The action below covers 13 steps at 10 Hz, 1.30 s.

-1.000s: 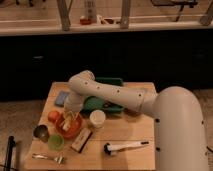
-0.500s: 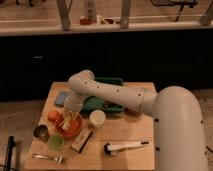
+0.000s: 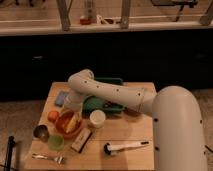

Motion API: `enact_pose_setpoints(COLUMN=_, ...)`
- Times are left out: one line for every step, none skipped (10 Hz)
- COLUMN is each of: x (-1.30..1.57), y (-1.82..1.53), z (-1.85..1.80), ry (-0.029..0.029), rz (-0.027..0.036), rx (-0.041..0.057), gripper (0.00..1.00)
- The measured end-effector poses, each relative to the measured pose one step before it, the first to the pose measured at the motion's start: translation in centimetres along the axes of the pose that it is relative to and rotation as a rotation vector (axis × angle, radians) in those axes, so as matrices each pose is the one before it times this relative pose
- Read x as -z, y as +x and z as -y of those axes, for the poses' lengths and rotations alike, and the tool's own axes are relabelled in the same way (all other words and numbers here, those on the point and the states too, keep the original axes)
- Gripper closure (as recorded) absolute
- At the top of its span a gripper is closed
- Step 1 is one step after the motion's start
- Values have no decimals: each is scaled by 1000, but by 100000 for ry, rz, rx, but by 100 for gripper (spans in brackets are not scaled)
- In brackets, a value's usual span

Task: Place banana in red bowl

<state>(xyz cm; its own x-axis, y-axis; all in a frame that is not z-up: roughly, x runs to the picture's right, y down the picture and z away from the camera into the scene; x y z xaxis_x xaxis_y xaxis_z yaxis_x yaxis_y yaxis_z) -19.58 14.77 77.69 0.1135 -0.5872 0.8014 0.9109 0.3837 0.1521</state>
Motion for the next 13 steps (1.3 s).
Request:
enact_pose_setpoints(x=9, y=8, z=4, ry=-84, rz=62, rx=105, gripper=20)
enact_pose_setpoints(x=13, y=24, z=-33, ry=-81, rz=38, rx=41, gripper=20)
enact_pose_setpoints(x=56, y=48, z=-79, ry=-125, rz=8, rx=46, gripper=20)
enact_pose_setpoints(x=59, y=6, z=5, ry=-54, rz=-56, rx=92, gripper=20)
enact_pose_setpoints(x=22, y=-4, z=-34, ry=-111, rz=4, rx=70, gripper=20)
enact_pose_setpoints(x=72, y=2, z=3, ry=-49, rz=-118, rx=103, gripper=20)
enact_pose_setpoints(x=-20, y=-24, z=-10, ry=-59, rz=39, rx=81, gripper=20)
enact_pose_setpoints(x=-4, y=-21, z=-56, ry=-57, rz=-30, rx=5, gripper=20)
enact_pose_setpoints(x=7, y=19, z=-71, ry=142, rz=-98, rx=-160, gripper=20)
enact_pose_setpoints(x=69, y=74, z=-28, ry=60, rz=-97, rx=-182, gripper=20)
enact_pose_setpoints(x=6, y=-18, z=124, ry=-47, rz=18, rx=161, gripper=20)
enact_pose_setpoints(x=-33, y=-44, z=162, ry=-151, rz=108, rx=253, gripper=20)
enact_pose_setpoints(x=-50, y=-8, z=96, ry=-288, rz=109, rx=171, gripper=20)
